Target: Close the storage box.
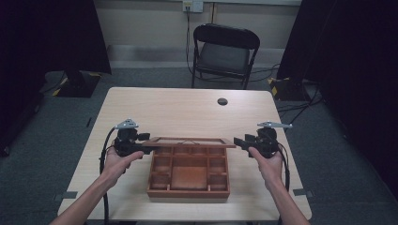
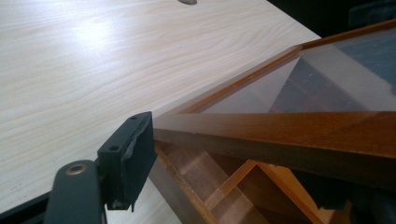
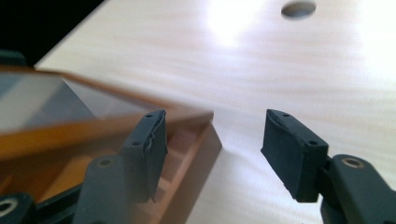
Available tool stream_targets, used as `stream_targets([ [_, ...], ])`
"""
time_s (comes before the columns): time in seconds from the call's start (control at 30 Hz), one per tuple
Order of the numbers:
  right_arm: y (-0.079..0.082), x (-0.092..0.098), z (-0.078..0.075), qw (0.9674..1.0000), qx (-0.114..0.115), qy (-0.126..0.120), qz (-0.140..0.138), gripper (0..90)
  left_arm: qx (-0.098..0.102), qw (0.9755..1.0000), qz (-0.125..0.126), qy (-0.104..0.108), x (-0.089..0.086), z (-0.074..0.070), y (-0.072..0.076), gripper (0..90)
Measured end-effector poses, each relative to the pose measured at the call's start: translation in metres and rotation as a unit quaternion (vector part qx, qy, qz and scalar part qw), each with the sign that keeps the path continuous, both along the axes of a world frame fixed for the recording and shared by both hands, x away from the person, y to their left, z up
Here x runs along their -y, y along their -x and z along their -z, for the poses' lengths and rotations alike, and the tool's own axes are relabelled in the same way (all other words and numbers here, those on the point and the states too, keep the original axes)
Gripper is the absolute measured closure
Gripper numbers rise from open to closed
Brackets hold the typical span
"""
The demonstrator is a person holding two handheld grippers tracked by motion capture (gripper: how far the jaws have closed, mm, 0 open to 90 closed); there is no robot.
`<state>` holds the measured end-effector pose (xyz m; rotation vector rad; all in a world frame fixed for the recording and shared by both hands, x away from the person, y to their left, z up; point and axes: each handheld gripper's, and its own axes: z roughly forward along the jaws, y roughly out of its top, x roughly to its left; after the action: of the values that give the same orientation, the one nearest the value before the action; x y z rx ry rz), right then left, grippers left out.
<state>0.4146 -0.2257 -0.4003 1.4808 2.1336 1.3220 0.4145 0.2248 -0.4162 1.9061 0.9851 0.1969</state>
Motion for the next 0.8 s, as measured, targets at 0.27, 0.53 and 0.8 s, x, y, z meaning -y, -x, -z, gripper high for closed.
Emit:
stream_targets([
  [0.27, 0.002, -0.011, -0.031, 0.9983, 0.026, -0.022, -0.048, 39.2, 0.009, 0.9997, 0.019, -0.012, 0.002, -0.005, 0.009, 24.7],
  [0.53, 0.012, -0.051, -0.063, 0.9882, 0.046, -0.038, -0.141, 48.3, 0.011, 0.9998, 0.016, 0.000, 0.000, 0.002, 0.014, 19.7],
  [0.8, 0.018, -0.088, -0.078, 0.9713, 0.047, -0.068, -0.223, 52.1, 0.012, 0.9998, 0.013, -0.007, -0.001, 0.001, 0.014, 18.7],
])
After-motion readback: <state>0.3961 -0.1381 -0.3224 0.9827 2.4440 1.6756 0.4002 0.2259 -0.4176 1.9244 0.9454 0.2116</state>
